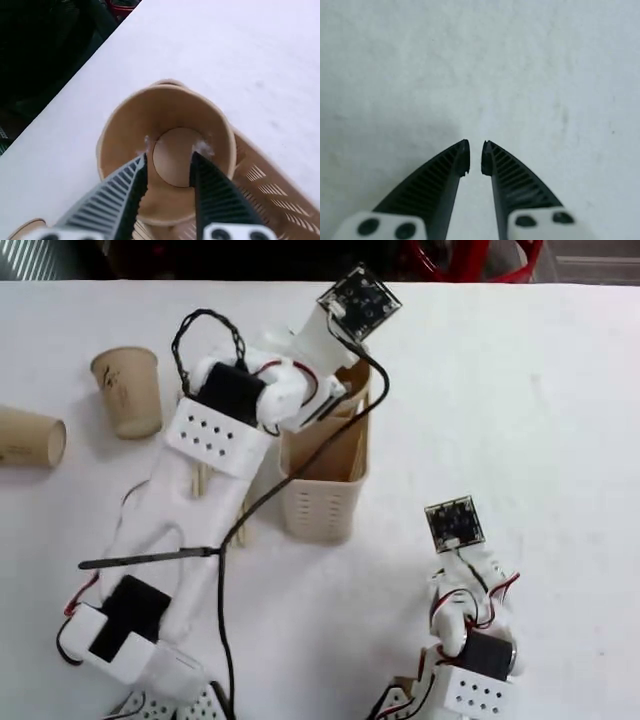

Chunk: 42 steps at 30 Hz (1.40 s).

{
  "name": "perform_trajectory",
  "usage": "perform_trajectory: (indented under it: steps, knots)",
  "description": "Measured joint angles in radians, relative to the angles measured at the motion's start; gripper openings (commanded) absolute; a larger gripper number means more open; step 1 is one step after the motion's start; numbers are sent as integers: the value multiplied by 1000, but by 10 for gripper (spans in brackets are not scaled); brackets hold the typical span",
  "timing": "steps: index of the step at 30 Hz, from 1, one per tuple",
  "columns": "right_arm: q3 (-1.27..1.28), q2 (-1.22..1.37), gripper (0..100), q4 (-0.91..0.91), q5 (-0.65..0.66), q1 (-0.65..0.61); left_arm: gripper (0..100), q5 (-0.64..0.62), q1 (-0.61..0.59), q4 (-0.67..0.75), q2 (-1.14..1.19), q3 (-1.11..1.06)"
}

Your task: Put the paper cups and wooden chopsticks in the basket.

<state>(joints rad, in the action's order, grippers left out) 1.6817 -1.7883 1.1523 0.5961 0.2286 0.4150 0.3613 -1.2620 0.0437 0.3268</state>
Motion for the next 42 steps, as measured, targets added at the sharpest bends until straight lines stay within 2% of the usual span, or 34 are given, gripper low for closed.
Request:
perform_trajectory:
  steps: [6, 9, 14, 17, 21, 28, 34, 42]
  knots:
    - [0, 0, 57, 0, 0, 0, 161, 0, -48, -86, -49, 218]
    - [0, 0, 57, 0, 0, 0, 161, 0, -112, -150, -130, 318]
    - [0, 0, 57, 0, 0, 0, 161, 0, -351, -203, -196, 336]
    - [0, 0, 57, 0, 0, 0, 161, -40, -519, -186, -199, 222]
    - [0, 0, 57, 0, 0, 0, 161, -52, -631, -21, -199, -84]
    - [0, 0, 57, 0, 0, 0, 175, -89, -671, 437, -198, -609]
    - [0, 0, 57, 0, 0, 0, 189, -203, -709, 675, -198, -802]
    - [0, 0, 57, 0, 0, 0, 187, -213, -712, 890, -198, -961]
